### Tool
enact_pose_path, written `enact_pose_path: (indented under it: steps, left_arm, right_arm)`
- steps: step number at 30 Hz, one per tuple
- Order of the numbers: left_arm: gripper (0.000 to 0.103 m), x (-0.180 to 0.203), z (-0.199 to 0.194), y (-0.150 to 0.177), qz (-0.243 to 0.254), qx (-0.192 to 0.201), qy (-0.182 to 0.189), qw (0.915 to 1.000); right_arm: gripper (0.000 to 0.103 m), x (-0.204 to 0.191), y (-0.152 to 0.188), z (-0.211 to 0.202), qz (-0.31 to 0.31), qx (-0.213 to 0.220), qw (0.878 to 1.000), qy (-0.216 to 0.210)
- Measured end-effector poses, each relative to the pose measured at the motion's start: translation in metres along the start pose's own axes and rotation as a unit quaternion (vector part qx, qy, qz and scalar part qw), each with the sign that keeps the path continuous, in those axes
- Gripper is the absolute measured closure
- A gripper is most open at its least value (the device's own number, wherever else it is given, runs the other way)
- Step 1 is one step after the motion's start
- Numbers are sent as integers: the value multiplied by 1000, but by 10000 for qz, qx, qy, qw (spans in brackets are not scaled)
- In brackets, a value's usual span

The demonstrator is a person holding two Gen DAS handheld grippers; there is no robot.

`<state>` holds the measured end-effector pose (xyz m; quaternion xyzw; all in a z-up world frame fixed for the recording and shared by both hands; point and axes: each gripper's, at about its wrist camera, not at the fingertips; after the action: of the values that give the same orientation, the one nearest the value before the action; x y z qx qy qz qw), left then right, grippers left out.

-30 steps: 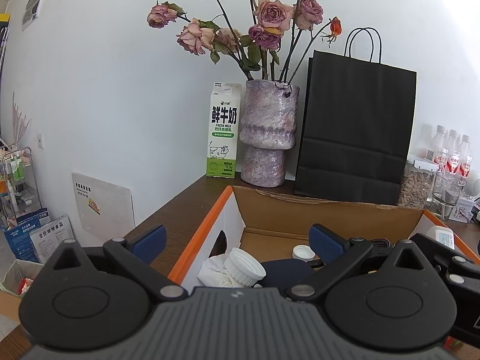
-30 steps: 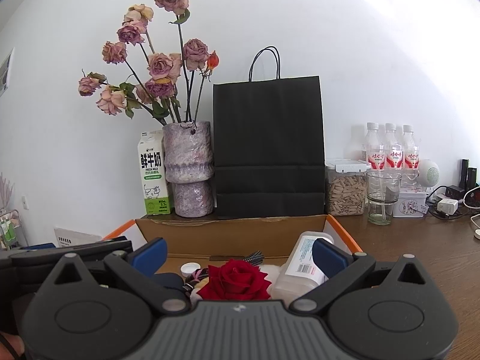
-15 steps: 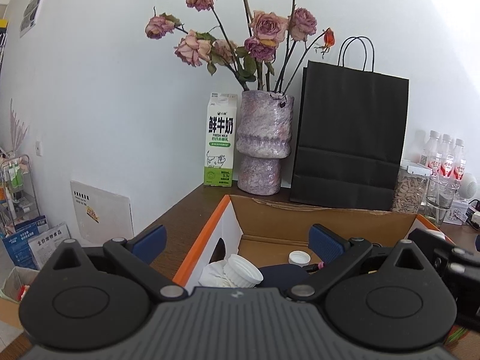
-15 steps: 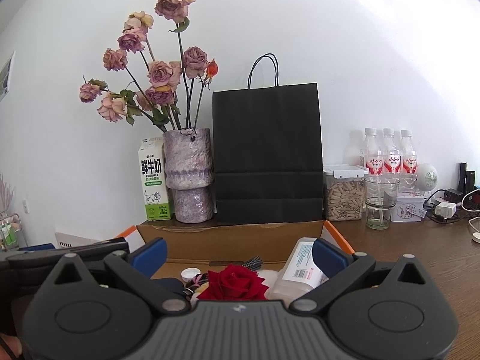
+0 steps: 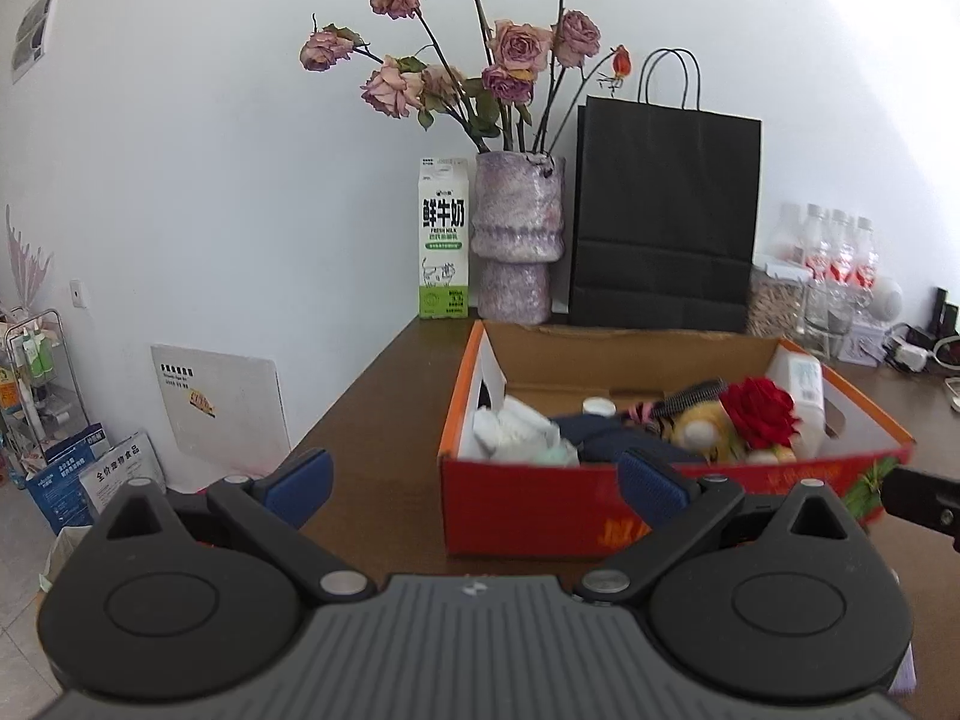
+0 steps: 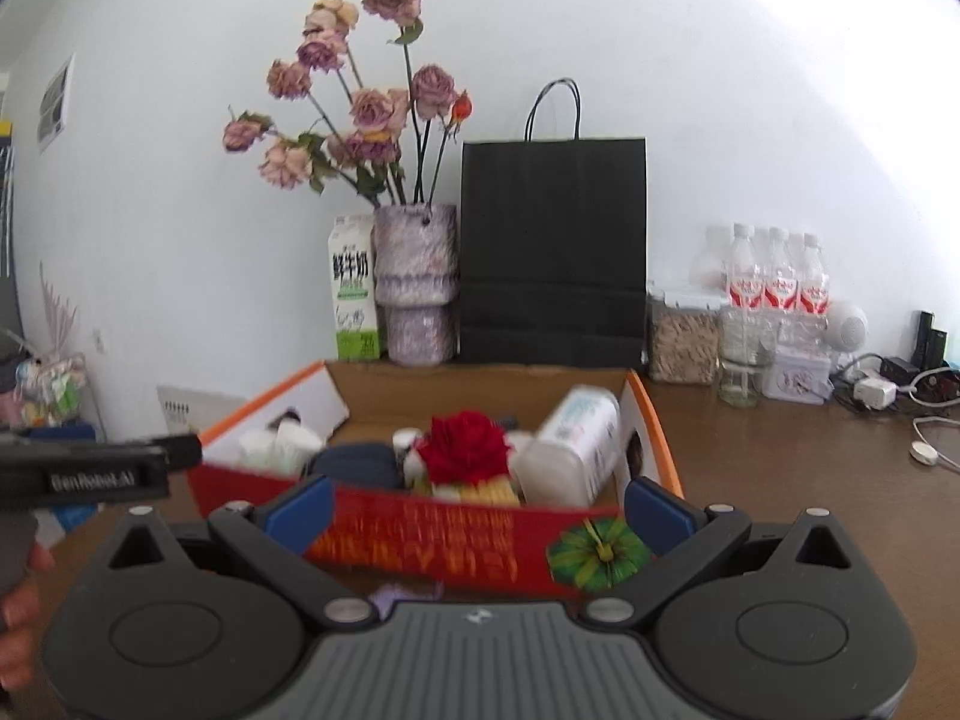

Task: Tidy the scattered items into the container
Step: 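Withdraw both grippers from the box toward the black cable and orange flower, then grasp the black charging cable with right gripper while left grasps the orange dried flower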

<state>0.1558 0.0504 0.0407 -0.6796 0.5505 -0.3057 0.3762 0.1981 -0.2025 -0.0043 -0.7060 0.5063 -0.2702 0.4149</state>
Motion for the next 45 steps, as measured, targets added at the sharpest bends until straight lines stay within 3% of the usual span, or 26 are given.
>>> enact_pose_path:
  steps: [7, 16, 23, 25, 27, 29, 35, 45]
  left_arm:
    - [0, -7, -31, 36, 332, -312, 136, 9989]
    - [0, -28, -51, 75, 220, -732, 59, 9971]
    - [0, -52, -62, 82, 72, -781, -30, 9969]
    - [0, -55, -64, 80, 37, -756, -41, 9971]
    - [0, -56, -65, 79, 29, -726, -36, 9974]
    - [0, -54, -66, 77, 44, -698, 8, 9976]
    - [0, -39, -58, 75, 178, -792, 111, 9966]
    - [1, 11, -16, 68, 602, -1092, 223, 9919]
  right_arm:
    - [0, 8, 45, -37, -40, -520, 9986, -123]
    - [0, -42, 77, -27, -386, -1136, 9871, -1059]
    - [9, -73, 75, 3, -457, -1454, 9821, -1112]
    - [18, -73, 75, 8, -390, -1522, 9810, -1137]
    - [27, -75, 75, 9, -416, -1489, 9819, -1093]
    - [49, -76, 75, 9, -508, -1478, 9816, -1093]
    - [49, -74, 78, 2, -577, -1433, 9814, -1143]
    - [48, -30, 68, -11, -154, -1090, 9911, -750]
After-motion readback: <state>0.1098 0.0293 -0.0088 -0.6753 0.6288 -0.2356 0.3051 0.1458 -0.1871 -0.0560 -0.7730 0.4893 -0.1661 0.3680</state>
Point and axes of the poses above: each gripper's, at about its wrist camera, not at the fingertips, and z roughly the way its jaws point, x to its right, y to its underside, and after that the axes turned 9 degrees about -x, right-handed
